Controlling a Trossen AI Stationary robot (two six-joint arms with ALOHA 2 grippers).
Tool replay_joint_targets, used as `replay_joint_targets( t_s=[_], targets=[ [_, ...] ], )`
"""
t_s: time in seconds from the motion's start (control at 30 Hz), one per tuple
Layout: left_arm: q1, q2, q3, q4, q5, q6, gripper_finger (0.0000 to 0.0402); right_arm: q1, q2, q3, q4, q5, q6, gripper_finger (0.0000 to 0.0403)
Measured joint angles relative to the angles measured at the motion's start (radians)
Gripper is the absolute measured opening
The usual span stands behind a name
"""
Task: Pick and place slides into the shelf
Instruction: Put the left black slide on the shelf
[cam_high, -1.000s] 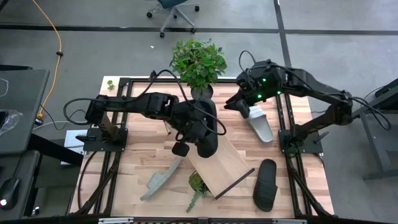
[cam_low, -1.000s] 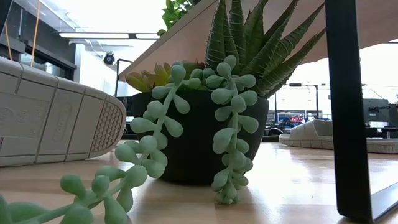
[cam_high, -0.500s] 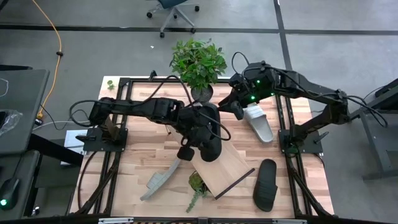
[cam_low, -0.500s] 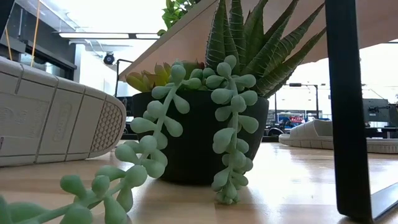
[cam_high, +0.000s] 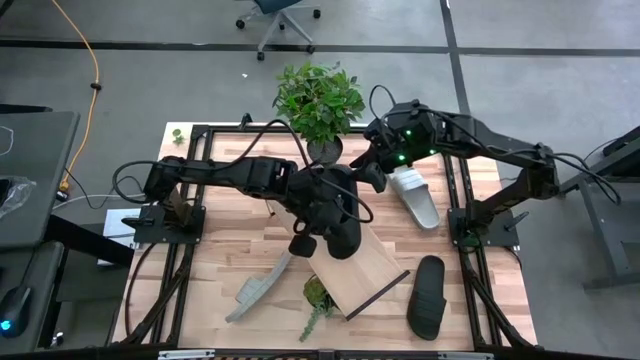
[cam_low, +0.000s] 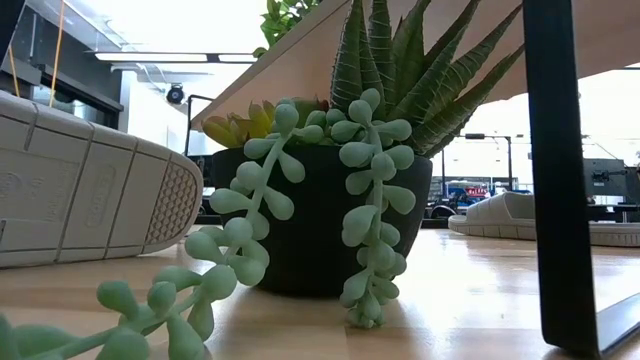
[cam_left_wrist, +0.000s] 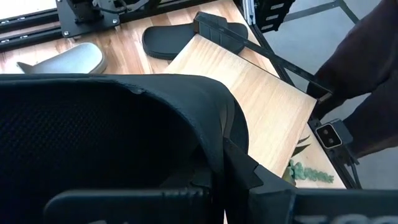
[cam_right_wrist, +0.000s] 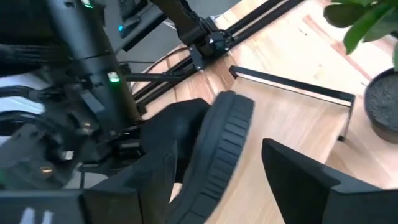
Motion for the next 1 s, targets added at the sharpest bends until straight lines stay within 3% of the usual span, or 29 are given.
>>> replay_joint_targets(
  t_s=[0.43,1.0],
  targets=[
    [0.0,0.0,0.0,0.001,-0.021,-0.003,0.0003,0.0,0.026,0.0,0.007,0.033,-0.005,0.0222],
    [-0.001,0.0,0.0,0.002,-0.061,0.008,0.0003,-0.001,0.033,0.0,0.009,0.033,-0.005,0.008]
  ],
)
